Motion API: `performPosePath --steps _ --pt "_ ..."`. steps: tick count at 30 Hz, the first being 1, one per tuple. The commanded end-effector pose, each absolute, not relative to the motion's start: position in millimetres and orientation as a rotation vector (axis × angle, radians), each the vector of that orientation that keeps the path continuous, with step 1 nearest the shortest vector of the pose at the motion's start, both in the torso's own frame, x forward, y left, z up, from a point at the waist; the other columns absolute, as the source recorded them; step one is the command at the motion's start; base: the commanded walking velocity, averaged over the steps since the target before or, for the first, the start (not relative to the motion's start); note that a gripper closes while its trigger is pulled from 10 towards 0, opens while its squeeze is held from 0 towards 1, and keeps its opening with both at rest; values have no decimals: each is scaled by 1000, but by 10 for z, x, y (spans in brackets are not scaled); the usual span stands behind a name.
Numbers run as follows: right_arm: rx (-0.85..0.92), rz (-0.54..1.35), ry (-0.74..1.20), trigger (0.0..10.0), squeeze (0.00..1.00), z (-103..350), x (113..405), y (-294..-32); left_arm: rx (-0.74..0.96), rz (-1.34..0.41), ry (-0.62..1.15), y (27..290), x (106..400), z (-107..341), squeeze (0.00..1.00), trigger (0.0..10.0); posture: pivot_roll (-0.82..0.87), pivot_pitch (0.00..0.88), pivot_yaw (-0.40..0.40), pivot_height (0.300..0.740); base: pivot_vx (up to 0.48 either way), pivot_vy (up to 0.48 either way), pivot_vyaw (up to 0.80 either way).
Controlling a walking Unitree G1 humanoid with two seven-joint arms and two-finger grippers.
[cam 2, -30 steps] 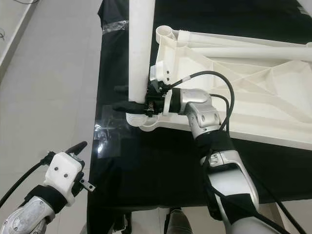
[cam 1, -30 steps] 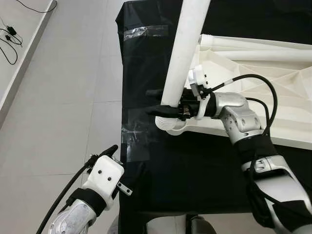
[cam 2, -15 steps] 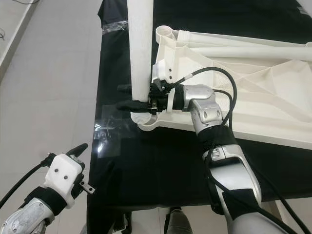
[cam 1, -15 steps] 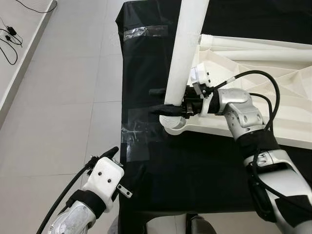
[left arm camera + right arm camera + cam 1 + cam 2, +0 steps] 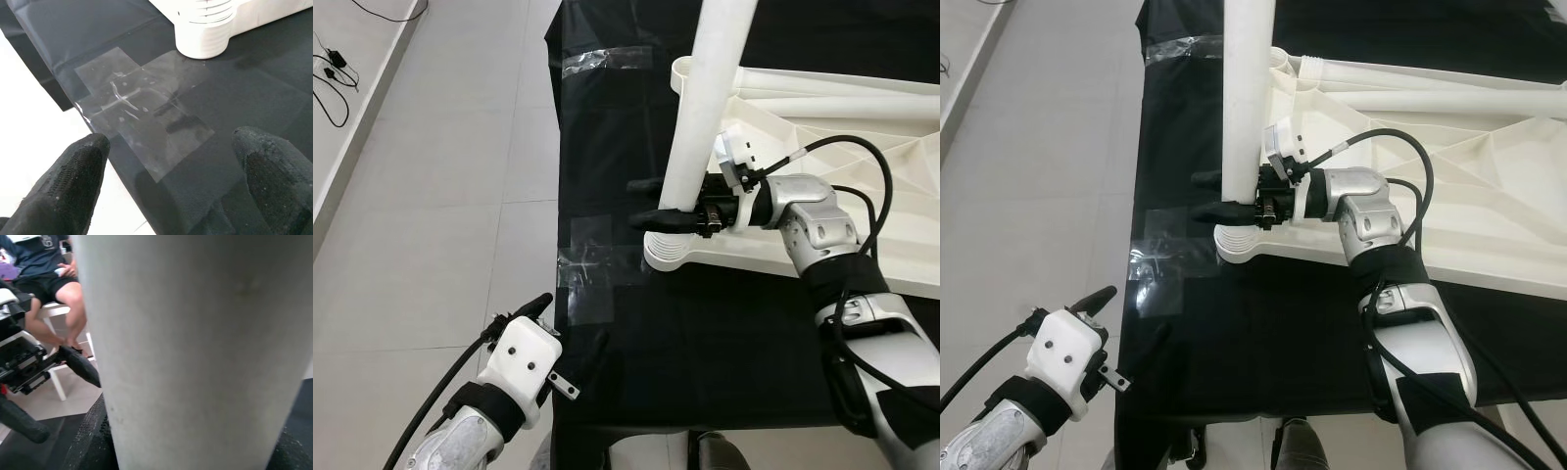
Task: Building children table
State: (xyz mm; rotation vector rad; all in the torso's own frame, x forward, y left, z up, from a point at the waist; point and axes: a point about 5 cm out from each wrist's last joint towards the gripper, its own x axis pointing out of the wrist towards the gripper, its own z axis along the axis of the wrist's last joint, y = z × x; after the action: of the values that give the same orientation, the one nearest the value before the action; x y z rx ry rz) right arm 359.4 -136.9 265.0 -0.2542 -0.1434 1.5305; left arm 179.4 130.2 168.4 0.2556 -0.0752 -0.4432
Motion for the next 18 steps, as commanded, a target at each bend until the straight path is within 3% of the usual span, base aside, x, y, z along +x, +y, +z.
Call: performPosePath --steps 1,6,11,18 --pt "-258 1576 -62 10000 0 2520 3567 -1391 242 -469 -57 1297 1745 1670 0 10000 137 369 42 740 0 0 0" --pt "-288 1618 -39 10000 0 2498 3543 -1360 224 -498 -58 1281 1734 1677 0 10000 139 371 42 740 0 0 0" --pt "-440 1734 -12 10000 0 2484 3452 -1162 206 -539 -56 1259 1720 1686 0 10000 142 374 44 740 0 0 0" --pt "-523 1799 -30 10000 0 2536 3403 -1015 205 -540 -56 1260 1714 1688 0 10000 143 374 43 740 0 0 0"
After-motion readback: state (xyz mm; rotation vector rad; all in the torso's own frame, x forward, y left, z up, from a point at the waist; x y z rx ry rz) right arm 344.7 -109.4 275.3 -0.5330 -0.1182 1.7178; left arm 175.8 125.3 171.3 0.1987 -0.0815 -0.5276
